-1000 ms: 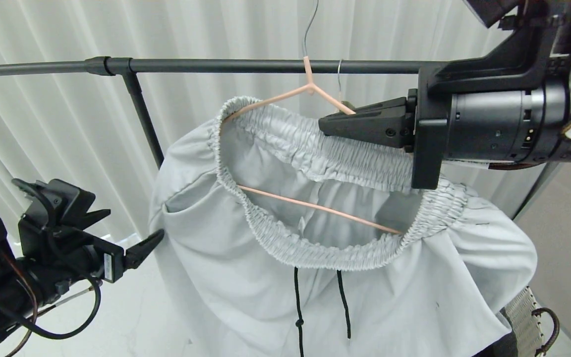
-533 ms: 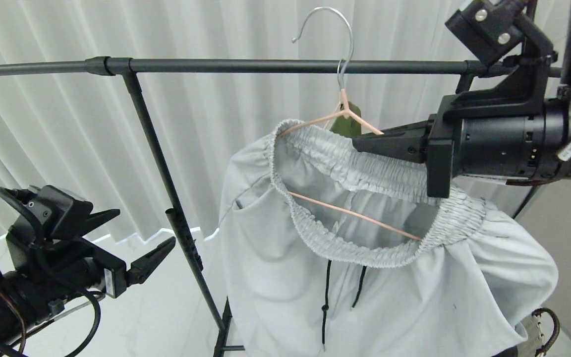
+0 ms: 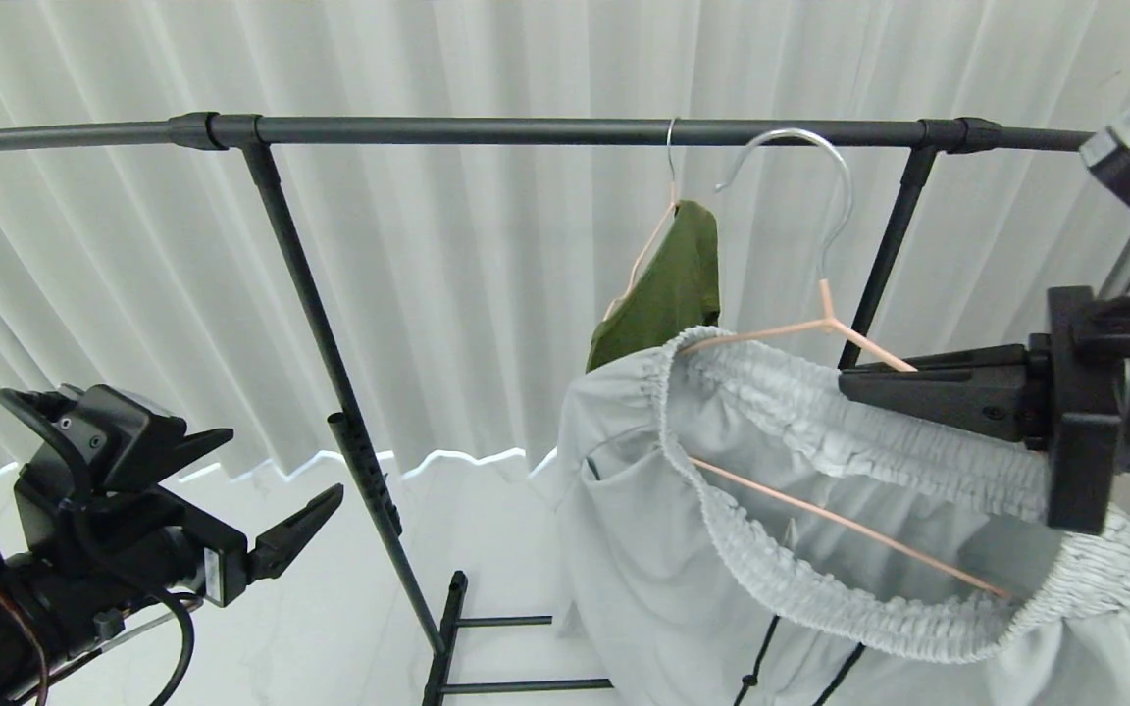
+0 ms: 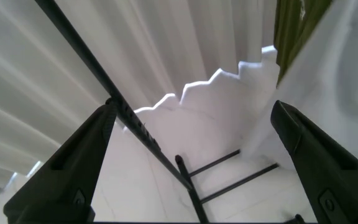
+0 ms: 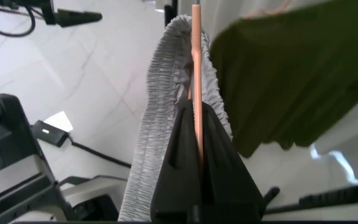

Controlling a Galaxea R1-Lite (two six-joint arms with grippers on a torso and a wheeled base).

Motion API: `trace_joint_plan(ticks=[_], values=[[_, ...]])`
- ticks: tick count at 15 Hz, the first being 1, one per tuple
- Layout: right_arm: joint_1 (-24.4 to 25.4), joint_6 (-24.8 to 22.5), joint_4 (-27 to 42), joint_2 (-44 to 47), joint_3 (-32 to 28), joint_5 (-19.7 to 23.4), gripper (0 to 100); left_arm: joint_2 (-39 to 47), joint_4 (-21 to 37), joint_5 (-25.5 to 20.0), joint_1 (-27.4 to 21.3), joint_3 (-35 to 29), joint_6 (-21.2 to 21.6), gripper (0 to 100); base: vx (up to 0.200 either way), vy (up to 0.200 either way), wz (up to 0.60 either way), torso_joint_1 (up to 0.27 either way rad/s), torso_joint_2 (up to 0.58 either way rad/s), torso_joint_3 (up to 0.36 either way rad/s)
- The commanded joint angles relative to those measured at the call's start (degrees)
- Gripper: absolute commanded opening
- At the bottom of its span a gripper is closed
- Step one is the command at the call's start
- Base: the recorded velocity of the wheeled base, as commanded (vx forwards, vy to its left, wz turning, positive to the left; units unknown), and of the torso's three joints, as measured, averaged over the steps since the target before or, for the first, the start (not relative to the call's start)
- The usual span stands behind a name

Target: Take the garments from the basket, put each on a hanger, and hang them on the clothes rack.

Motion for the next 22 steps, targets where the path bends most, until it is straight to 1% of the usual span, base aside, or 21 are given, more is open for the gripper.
trace_joint_plan(ticks=[1, 3, 4, 6, 8, 9, 10, 12, 14, 17, 22], values=[[-1.5, 0.1, 2.1, -7.4, 5.0, -0.3, 0, 0.2, 0.0, 0.0, 0.0, 0.7, 0.0, 100, 0.000, 0.000, 0.00, 0.000, 0.00, 0.000], [-3.9, 0.2, 2.4, -10.7, 7.7, -0.4, 0, 0.2, 0.0, 0.0, 0.0, 1.1, 0.0, 100, 0.000, 0.000, 0.00, 0.000, 0.00, 0.000], [-6.3, 0.3, 3.2, -12.8, 8.7, -0.5, 0, 0.2, 0.0, 0.0, 0.0, 1.3, 0.0, 100, 0.000, 0.000, 0.00, 0.000, 0.00, 0.000], [-11.9, 0.2, 8.1, -16.6, 9.2, -0.3, 0, 0.4, 0.0, 0.1, 0.0, 1.3, 0.0, 100, 0.000, 0.000, 0.00, 0.000, 0.00, 0.000], [-16.6, 0.2, 8.9, -19.1, 9.7, -0.3, 0, 0.5, 0.0, 0.1, 0.0, 1.3, 0.1, 100, 0.000, 0.000, 0.00, 0.000, 0.00, 0.000], [-18.1, 0.2, 9.1, -19.4, 9.7, -0.3, 0, 0.5, 0.0, 0.1, 0.0, 1.3, 0.5, 100, 0.000, 0.000, 0.00, 0.000, 0.00, 0.000], [-21.6, 0.2, 9.3, -19.8, 9.6, -0.3, 0, 0.4, 0.0, 1.2, 0.0, 1.6, 2.6, 100, 0.000, 0.000, 0.00, 0.000, 0.00, 0.000], [-26.2, 0.0, 9.2, -19.4, 9.0, -0.3, 0, 0.1, 0.0, 3.1, 0.0, 2.3, 5.7, 100, 0.000, 0.000, 0.00, 0.000, 0.00, 0.000], [-30.1, -0.3, 9.0, -18.2, 7.8, -0.3, 0, -0.1, 0.0, 3.2, -0.2, 2.0, 6.2, 100, 0.000, 0.000, 0.00, 0.000, 0.00, 0.000], [-33.7, -0.9, 8.8, -15.6, 5.2, -0.3, 0, -0.2, -0.8, 3.3, -0.3, 1.7, 6.6, 100, 0.000, 0.000, 0.00, 0.000, 0.00, 0.000], [-33.8, -2.1, 8.7, -14.2, 4.5, -0.1, 0, -0.2, -1.1, 3.4, -0.3, 1.1, 7.2, 100, 0.000, 0.000, 0.00, 0.000, 0.00, 0.000]])
